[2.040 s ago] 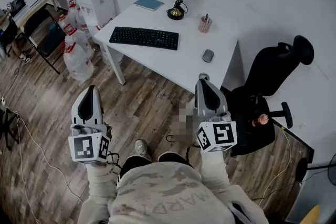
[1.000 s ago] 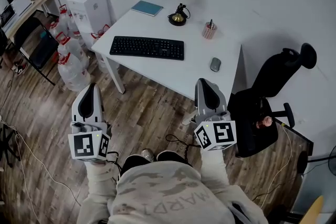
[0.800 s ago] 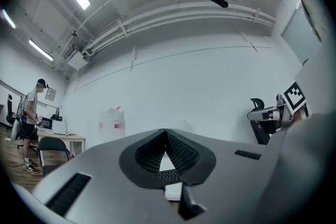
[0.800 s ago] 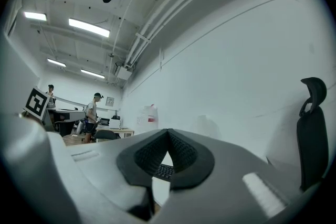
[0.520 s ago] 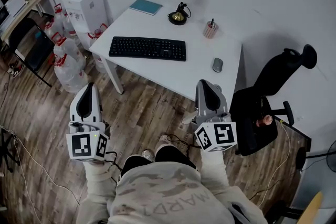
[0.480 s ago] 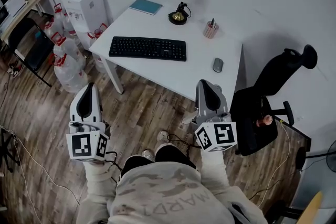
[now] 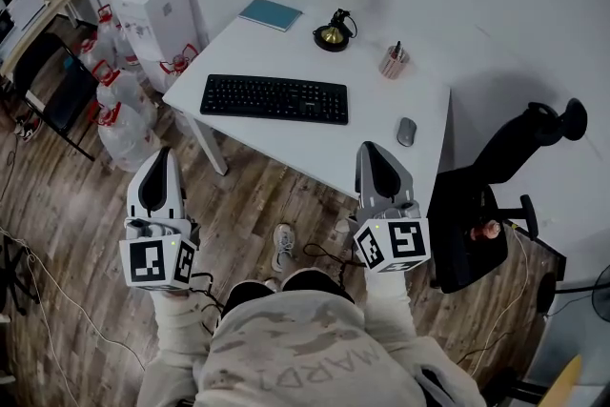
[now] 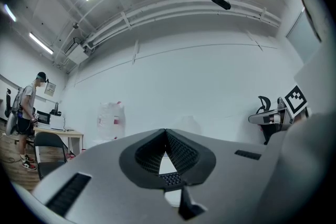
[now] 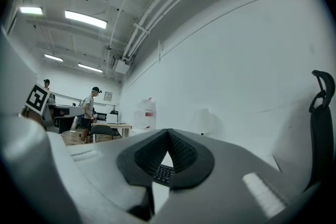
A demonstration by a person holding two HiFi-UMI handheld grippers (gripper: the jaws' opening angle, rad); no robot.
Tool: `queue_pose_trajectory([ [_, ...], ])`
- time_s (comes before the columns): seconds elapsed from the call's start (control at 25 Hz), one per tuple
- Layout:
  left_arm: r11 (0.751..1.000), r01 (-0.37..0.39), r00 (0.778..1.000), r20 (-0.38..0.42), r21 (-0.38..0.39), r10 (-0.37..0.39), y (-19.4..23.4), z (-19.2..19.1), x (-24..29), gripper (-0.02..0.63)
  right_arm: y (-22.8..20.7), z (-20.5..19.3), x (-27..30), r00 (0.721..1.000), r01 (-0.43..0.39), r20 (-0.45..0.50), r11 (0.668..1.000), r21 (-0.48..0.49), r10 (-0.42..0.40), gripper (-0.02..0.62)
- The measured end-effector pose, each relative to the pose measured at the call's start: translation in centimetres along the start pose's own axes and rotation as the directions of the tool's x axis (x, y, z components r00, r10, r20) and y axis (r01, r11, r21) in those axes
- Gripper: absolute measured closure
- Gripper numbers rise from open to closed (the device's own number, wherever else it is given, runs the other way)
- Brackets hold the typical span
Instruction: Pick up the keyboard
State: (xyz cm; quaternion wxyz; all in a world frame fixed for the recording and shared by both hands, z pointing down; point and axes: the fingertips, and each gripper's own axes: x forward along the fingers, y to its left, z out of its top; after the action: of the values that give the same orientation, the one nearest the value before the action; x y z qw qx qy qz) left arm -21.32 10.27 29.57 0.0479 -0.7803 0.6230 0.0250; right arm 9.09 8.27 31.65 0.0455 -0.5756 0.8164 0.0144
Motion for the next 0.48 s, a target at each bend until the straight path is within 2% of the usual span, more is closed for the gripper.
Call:
queue_pose_trajectory([
  [0.48, 1.000, -0.024, 1.000, 0.009, 0.004, 0.024, 2.3, -0.1, 9.7, 0.600, -3.8, 0.1, 9.9, 1.000, -0.011, 0.008, 1.000, 0.002, 0.011, 0.584],
])
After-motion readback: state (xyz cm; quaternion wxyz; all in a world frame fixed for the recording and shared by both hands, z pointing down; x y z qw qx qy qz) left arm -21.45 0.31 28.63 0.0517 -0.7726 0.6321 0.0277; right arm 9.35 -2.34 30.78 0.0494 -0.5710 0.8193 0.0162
